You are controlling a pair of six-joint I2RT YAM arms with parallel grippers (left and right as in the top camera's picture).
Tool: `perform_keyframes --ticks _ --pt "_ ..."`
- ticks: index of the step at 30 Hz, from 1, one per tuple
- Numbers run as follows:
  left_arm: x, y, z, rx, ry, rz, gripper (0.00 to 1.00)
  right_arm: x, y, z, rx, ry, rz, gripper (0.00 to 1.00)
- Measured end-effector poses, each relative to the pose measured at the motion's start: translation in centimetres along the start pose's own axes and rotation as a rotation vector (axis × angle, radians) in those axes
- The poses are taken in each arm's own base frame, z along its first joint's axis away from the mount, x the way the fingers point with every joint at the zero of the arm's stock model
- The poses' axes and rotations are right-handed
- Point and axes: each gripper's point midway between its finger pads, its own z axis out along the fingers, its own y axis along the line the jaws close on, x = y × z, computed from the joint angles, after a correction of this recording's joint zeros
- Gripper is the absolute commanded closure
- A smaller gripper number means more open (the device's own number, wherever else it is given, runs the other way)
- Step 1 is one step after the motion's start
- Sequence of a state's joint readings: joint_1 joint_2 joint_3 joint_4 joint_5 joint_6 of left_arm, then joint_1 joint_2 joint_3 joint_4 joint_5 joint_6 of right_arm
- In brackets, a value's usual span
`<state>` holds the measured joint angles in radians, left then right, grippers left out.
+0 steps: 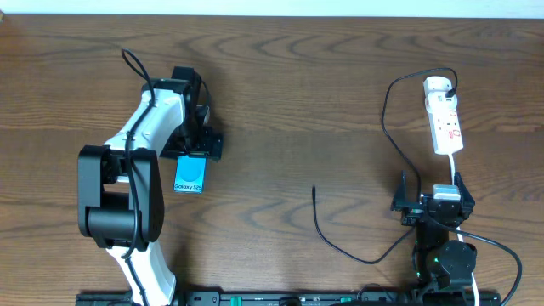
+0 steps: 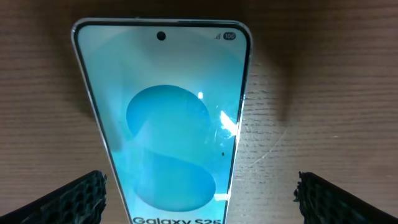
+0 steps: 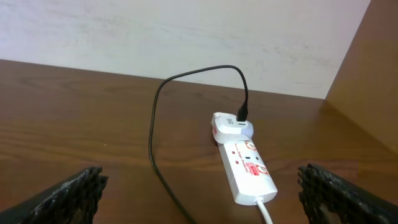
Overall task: Plug charger to phone and switch on socket
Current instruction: 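Move the left gripper over the blue Galaxy phone, then lower the left gripper and close it on the phone's bottom edge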
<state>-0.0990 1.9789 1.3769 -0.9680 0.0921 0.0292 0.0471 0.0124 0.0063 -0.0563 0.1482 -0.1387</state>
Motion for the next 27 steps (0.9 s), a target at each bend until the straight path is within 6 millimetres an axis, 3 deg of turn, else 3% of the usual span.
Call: perform_keyframes --ticks 9,27 --pt "-1.4 0.0 0.1 0.002 -0.057 0.002 0.02 0.0 0.0 0.0 0.0 0.0 0.0 0.01" --pt "-1.5 1.3 0.2 -0.074 -0.065 0.0 0.02 0.0 0.0 0.0 0.0 0.0 0.0 0.01"
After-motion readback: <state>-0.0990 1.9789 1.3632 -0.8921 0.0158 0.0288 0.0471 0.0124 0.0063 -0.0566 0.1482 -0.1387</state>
